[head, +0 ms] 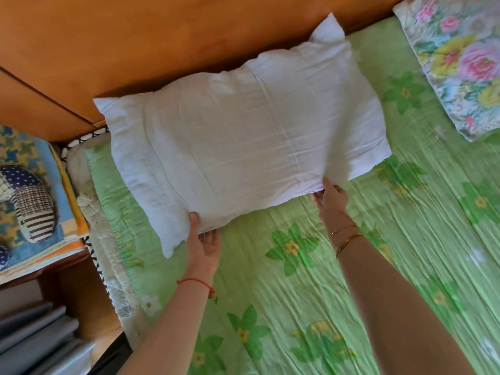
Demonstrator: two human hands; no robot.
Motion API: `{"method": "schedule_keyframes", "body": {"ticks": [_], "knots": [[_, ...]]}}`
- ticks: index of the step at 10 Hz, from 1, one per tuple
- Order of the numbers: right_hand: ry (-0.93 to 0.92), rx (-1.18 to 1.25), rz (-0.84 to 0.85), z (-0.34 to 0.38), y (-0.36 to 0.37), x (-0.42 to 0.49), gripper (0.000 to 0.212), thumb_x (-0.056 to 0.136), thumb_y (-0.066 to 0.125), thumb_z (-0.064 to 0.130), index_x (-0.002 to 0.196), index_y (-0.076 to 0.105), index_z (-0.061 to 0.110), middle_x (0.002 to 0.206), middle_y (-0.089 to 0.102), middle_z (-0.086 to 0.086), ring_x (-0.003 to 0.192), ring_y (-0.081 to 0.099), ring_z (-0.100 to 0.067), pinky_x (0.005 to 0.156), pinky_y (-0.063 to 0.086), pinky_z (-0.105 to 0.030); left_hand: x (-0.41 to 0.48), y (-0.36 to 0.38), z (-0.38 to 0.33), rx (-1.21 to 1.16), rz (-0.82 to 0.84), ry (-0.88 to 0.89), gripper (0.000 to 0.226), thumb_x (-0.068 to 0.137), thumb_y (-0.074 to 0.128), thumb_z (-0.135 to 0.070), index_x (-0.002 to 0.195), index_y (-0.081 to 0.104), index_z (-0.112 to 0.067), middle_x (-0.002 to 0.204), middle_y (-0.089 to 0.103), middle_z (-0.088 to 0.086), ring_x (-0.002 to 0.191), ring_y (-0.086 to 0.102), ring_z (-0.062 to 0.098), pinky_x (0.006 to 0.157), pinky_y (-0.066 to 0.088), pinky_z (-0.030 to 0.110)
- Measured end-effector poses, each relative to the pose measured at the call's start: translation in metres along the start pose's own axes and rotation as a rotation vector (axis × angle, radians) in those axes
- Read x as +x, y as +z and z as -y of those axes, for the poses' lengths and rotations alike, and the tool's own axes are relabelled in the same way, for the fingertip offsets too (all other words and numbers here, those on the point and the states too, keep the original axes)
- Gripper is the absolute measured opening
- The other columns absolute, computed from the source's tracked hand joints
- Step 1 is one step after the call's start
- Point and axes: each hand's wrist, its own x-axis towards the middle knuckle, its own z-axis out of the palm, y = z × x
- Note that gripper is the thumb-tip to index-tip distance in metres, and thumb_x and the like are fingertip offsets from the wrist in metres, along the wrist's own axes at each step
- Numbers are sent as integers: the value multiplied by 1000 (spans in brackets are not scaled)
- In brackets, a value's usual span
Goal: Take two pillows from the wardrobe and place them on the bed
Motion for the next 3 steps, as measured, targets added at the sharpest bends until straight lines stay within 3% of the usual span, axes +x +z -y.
{"method": "schedule_keyframes", "body": {"ticks": [1, 2, 3], "knots": [[-12, -121, -10, -4, 1, -18, 14, 94, 64, 14, 88, 58, 2, 69, 53, -7, 62, 54, -15, 57, 51, -23, -6, -5, -8, 95, 24, -37, 34, 85, 78, -28, 112, 61, -16, 122, 64, 6, 111, 62, 20, 93, 54, 35], [32, -130, 35, -6, 5, -43, 17, 95, 62, 18, 85, 58, 5, 75, 57, -6, 77, 60, -20, 74, 55, -29, -13, -14, -19, 127, 0, -95, 30, 85, 78, -24, 108, 60, -16, 126, 62, 6, 111, 62, 22, 94, 53, 36], [96, -139, 119, -5, 10, -74, 24, 98, 58, 22, 109, 60, 0, 97, 64, -11, 94, 60, -25, 87, 53, -33, -24, -25, -32, 176, -2, -119, 17, 92, 71, -21, 104, 60, -18, 136, 58, 7, 121, 58, 22, 99, 49, 35]]}}
